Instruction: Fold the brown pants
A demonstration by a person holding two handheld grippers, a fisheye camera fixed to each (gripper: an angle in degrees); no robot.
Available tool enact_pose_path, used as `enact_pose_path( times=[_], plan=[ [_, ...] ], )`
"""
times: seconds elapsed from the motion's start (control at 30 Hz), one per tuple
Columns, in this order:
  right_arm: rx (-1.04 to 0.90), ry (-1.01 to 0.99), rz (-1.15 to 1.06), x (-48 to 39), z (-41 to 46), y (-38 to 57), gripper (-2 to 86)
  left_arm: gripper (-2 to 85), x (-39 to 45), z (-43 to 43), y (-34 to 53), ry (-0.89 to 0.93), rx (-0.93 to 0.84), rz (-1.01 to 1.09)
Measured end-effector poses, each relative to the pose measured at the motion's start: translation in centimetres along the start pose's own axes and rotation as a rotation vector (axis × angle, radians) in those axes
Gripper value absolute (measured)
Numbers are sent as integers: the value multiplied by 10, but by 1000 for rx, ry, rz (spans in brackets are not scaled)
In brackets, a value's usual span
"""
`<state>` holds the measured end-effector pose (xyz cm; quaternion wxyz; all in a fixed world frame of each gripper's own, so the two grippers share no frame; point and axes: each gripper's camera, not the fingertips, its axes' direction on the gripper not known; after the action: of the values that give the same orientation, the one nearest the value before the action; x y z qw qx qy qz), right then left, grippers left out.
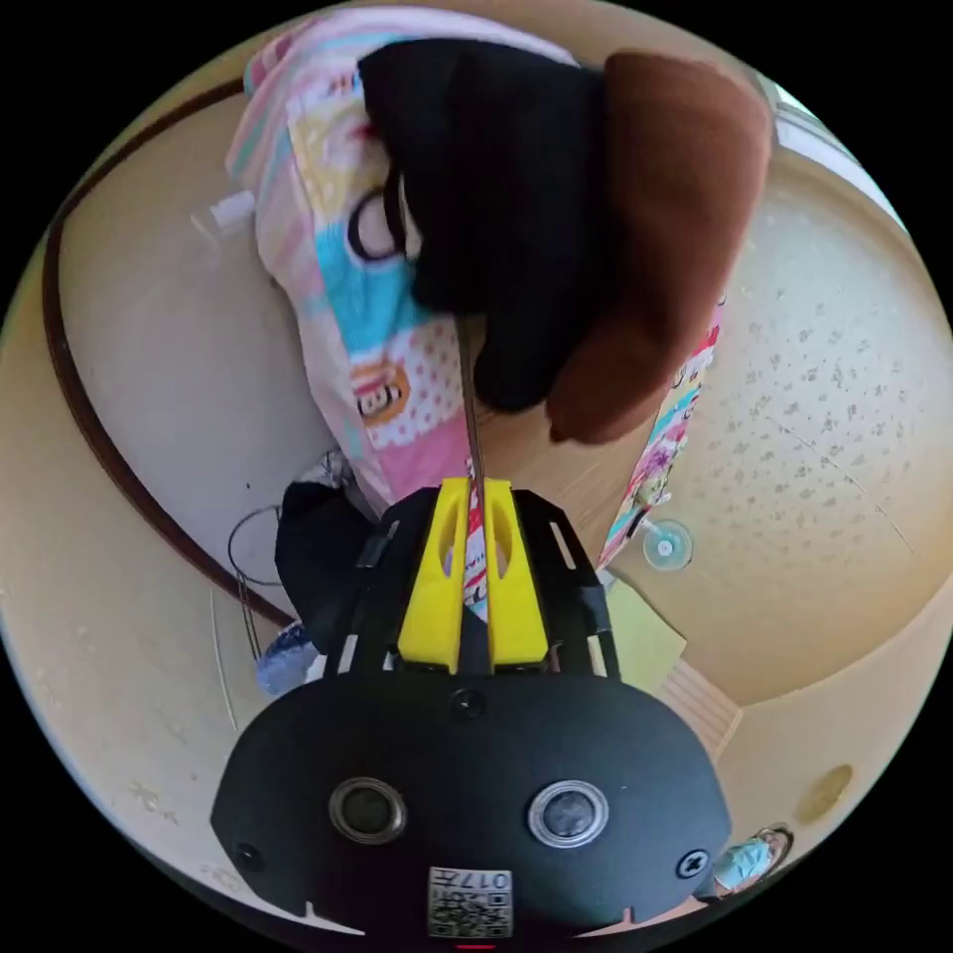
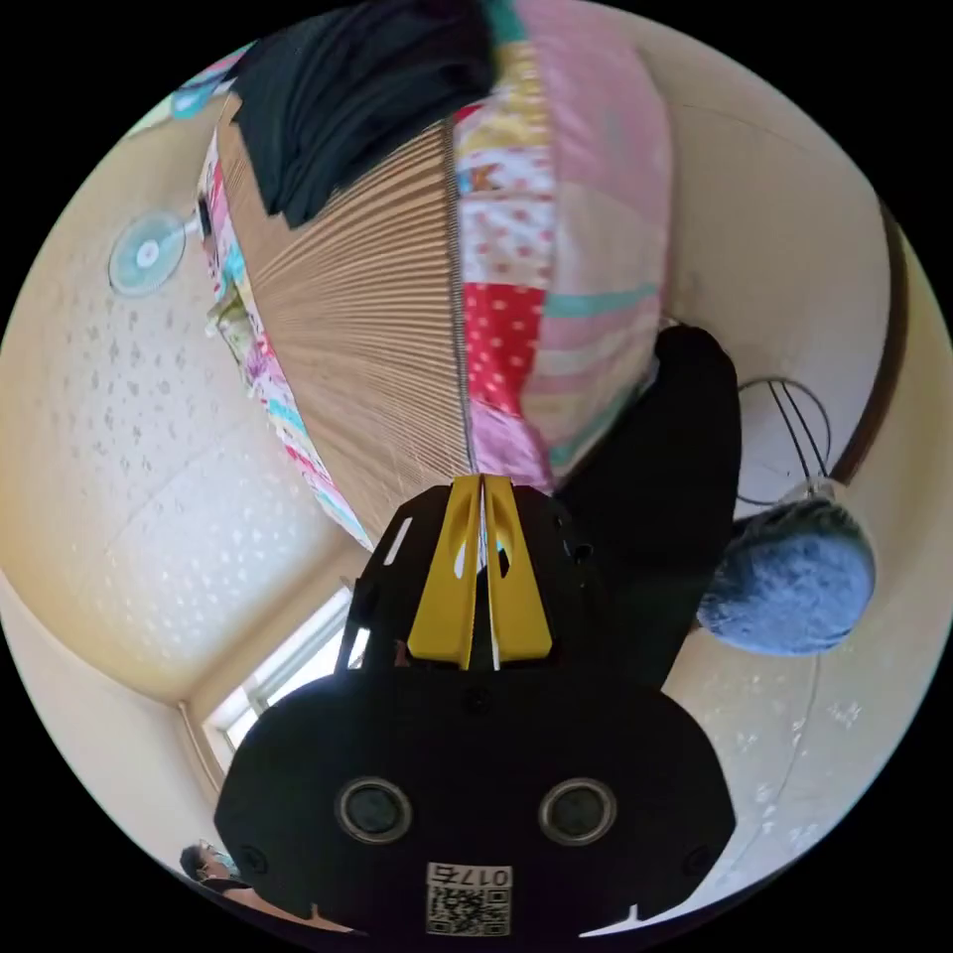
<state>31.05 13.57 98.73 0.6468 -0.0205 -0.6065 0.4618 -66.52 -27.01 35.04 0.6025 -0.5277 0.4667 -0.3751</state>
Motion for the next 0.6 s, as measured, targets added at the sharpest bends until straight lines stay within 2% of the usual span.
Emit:
enact_pose_path(
  times=[0.13,0.17,0.23,0.3,0.37,0.47,0.57,0.6],
  plan=[
    [178,-273,203,63,-7,44,4,100,74,-98,-35,-58,245,217],
    [205,-329,250,72,-7,50,4,109,85,-106,-40,-82,262,236],
    [368,-589,373,97,-6,76,4,138,127,-119,-57,-179,282,314],
    [474,-705,382,104,-7,88,4,140,150,-106,-70,-215,223,375],
    [486,-658,361,101,-10,90,4,150,163,-79,-77,-292,162,352],
    [394,-447,265,82,-11,77,4,128,181,-47,-45,-359,261,387],
    [301,-346,129,62,-2,63,4,101,182,-13,3,-228,217,513],
    [281,-314,99,56,3,60,4,79,180,13,23,-170,124,569]
  ],
)
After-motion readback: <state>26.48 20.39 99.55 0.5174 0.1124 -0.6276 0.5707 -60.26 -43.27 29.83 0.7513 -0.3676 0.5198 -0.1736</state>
